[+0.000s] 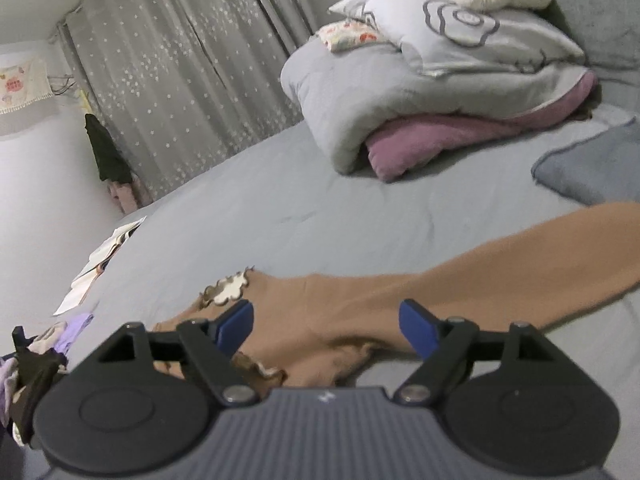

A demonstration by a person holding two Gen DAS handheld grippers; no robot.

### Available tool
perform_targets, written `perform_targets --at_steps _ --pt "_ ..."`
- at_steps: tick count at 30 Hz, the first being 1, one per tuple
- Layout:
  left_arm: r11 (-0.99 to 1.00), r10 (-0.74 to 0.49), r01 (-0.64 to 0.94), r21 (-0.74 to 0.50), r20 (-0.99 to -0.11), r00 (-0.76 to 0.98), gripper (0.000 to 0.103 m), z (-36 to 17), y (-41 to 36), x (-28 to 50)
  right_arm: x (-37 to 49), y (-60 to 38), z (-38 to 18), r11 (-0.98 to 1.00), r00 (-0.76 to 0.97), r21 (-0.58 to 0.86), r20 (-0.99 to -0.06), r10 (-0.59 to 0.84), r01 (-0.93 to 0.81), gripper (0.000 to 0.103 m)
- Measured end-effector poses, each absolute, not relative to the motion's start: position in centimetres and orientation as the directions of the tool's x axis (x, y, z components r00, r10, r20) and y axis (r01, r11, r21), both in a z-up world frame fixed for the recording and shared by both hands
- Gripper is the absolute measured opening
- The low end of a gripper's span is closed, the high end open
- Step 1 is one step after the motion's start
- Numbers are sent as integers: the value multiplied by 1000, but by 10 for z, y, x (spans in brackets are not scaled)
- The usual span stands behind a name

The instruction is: Fold clothes

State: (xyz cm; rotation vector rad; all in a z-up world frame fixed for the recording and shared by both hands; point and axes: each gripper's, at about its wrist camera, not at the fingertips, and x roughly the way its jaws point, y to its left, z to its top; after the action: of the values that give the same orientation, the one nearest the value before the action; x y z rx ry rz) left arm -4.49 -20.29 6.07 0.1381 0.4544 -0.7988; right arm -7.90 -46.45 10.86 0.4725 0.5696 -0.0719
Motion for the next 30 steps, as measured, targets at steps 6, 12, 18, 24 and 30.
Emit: perform_targets --at_steps 6,12,18,24,30 --pt "659 -668 750 -58 -503 548 39 63 -197 -54 -76 -464 100 884 813 435 -569 124 170 85" --pt "692 -641 718 -77 -523 562 49 81 -142 -46 -71 -461 90 881 772 452 -607 187 142 88" --pt "866 -488 450 -217 -560 669 51 75 -61 -5 -64 -451 77 888 707 449 -659 256 97 88" --pt "917 -391 246 -313 -589 708 51 61 -12 18 -61 -413 74 945 643 318 -708 294 -82 76" --pt "912 -366 158 -378 -576 731 53 54 7 31 -60 -373 57 958 538 181 -797 275 -222 52"
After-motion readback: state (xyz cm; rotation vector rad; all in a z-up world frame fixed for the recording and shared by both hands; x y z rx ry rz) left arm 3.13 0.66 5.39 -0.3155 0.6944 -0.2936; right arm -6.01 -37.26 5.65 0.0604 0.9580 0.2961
